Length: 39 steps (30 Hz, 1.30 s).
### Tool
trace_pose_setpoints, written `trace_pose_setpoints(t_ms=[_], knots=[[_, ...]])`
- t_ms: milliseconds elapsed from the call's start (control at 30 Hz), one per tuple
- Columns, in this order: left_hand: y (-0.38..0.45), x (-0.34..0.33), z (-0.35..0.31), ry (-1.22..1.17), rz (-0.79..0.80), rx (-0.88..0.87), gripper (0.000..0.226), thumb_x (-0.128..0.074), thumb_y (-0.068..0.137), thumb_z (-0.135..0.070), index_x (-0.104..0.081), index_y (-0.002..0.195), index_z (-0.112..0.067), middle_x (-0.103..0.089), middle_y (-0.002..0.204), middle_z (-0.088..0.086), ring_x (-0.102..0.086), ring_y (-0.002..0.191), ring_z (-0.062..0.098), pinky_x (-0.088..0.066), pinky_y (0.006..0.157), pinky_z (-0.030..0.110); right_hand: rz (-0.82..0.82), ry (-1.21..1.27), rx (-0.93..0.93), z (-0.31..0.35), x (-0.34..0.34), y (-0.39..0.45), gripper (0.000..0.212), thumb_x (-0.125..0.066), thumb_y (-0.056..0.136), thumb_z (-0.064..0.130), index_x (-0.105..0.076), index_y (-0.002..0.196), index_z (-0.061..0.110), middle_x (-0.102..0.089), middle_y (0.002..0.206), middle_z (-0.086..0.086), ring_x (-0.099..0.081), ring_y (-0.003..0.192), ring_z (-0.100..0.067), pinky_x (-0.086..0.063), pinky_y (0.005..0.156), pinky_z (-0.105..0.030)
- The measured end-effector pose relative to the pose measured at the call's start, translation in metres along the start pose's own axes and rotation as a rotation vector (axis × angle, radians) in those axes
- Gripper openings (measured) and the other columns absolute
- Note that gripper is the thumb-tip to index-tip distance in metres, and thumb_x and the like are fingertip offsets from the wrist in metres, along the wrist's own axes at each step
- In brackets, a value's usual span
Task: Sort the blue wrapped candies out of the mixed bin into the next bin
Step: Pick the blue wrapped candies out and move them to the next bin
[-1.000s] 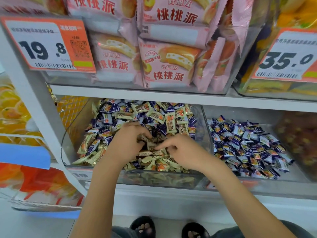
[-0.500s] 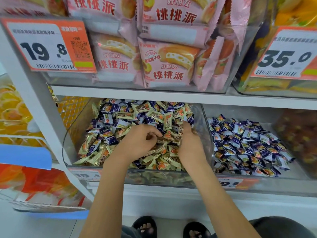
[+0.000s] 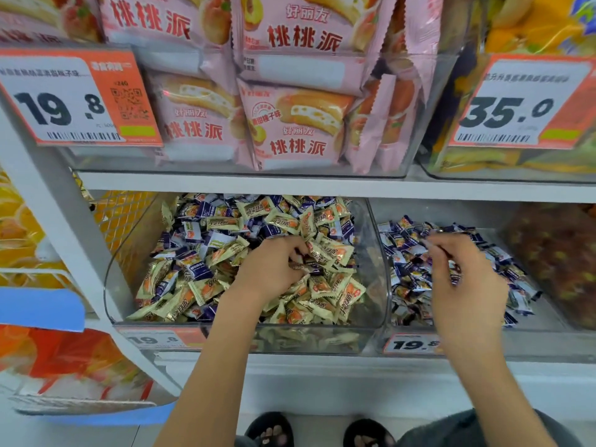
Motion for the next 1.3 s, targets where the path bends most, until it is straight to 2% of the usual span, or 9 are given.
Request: trace_pose_setpoints(t_ms=[133, 300, 467, 600, 700, 800, 967, 1100, 1300], knots=[[0.001, 0.011, -0.027, 0.145, -0.191, -0.178, 0.040, -0.075, 0.076, -0.023, -0.058, 0.111, -0.027, -0.056, 0.122, -0.001, -0.052, 0.112, 0.021, -0.047, 0.090, 0.034, 0.165, -0.145, -0.086, -0.045, -0.012, 0.009, 0.021, -0.053, 0.093, 0.011, -0.066, 0.109, 0.013, -0.069, 0.080, -0.015, -0.045, 0.039, -0.022, -0.040, 0.044, -0.030], [0.014, -0.031, -0.054, 0.396, 0.069, -0.310, 0.062, -0.067, 0.082, -0.022, -0.042, 0.137, -0.037, -0.031, 0.148, -0.010, -0.017, 0.136, 0.020, -0.022, 0.113, 0.046, 0.184, 0.052, -0.164, -0.051, -0.025, 0.014, 0.027, -0.051, 0.089, 0.000, -0.064, 0.111, 0.010, -0.066, 0.101, 0.000, -0.062, 0.076, -0.020, -0.048, 0.074, -0.029], [0.020, -0.025, -0.053, 0.405, 0.022, -0.269, 0.055, -0.066, 0.082, -0.020, -0.048, 0.132, -0.030, -0.052, 0.133, -0.009, -0.025, 0.128, 0.015, -0.019, 0.107, 0.035, 0.202, 0.195, -0.246, -0.068, -0.024, 0.016, 0.030, -0.051, 0.088, -0.005, -0.064, 0.107, 0.012, -0.065, 0.096, 0.003, -0.061, 0.091, -0.011, -0.040, 0.077, -0.012], [0.001, 0.023, -0.030, 0.304, -0.193, -0.219, 0.043, -0.074, 0.075, -0.022, -0.064, 0.117, -0.027, -0.063, 0.118, -0.005, -0.046, 0.118, 0.018, -0.031, 0.107, 0.041, 0.200, 0.211, -0.247, -0.074, -0.018, 0.018, 0.028, -0.052, 0.087, -0.006, -0.065, 0.106, 0.011, -0.064, 0.093, 0.004, -0.060, 0.088, -0.008, -0.040, 0.073, -0.004], [-0.020, 0.029, -0.013, 0.209, 0.010, -0.131, 0.041, -0.073, 0.079, -0.022, -0.064, 0.117, -0.033, -0.061, 0.096, -0.014, -0.052, 0.091, 0.008, -0.045, 0.088, 0.033, 0.224, 0.267, -0.279, -0.075, -0.019, 0.018, 0.028, -0.051, 0.088, -0.006, -0.063, 0.103, 0.014, -0.065, 0.095, 0.003, -0.060, 0.091, -0.012, -0.041, 0.080, -0.016], [-0.030, 0.017, -0.010, 0.237, 0.193, -0.049, 0.036, -0.061, 0.086, -0.015, -0.063, 0.116, -0.033, -0.057, 0.095, -0.016, -0.050, 0.092, 0.006, -0.032, 0.084, 0.021, 0.248, 0.326, -0.274, -0.065, -0.024, 0.018, 0.031, -0.049, 0.088, -0.007, -0.063, 0.103, 0.016, -0.065, 0.095, 0.002, -0.060, 0.092, -0.012, -0.041, 0.085, -0.022], [-0.010, 0.016, -0.023, 0.159, 0.077, -0.006, 0.026, -0.059, 0.088, -0.036, -0.070, 0.077, -0.015, -0.063, 0.073, 0.000, -0.059, 0.067, 0.014, -0.047, 0.067, 0.026, 0.328, 0.299, -0.240, -0.055, -0.032, 0.019, 0.026, -0.052, 0.088, -0.004, -0.063, 0.102, 0.015, -0.063, 0.091, 0.006, -0.058, 0.087, -0.008, -0.037, 0.075, -0.007], [0.016, -0.015, -0.029, 0.270, 0.110, -0.018, 0.052, -0.075, 0.075, -0.034, -0.056, 0.123, -0.026, -0.059, 0.116, 0.000, -0.057, 0.092, 0.012, -0.045, 0.079, 0.024, 0.401, 0.290, -0.218, -0.044, -0.050, 0.030, 0.024, -0.052, 0.088, -0.003, -0.063, 0.101, 0.013, -0.062, 0.092, 0.003, -0.058, 0.086, -0.011, -0.046, 0.081, -0.019], [0.023, -0.021, -0.038, 0.496, -0.021, -0.022, 0.077, -0.077, 0.072, -0.036, -0.033, 0.134, -0.022, -0.055, 0.117, 0.010, -0.047, 0.117, 0.032, -0.042, 0.092, 0.040, 0.492, 0.338, -0.168, -0.013, -0.084, 0.055, 0.022, -0.051, 0.091, 0.007, -0.061, 0.098, 0.024, -0.061, 0.097, 0.008, -0.056, 0.085, -0.004, -0.037, 0.069, -0.009]])
Point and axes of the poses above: each hand's wrist, its own y-axis towards the middle knuckle, its own x-axis out of the back of the hand, z = x × y, the point moved 8 cm from there along y, towards the middle knuckle
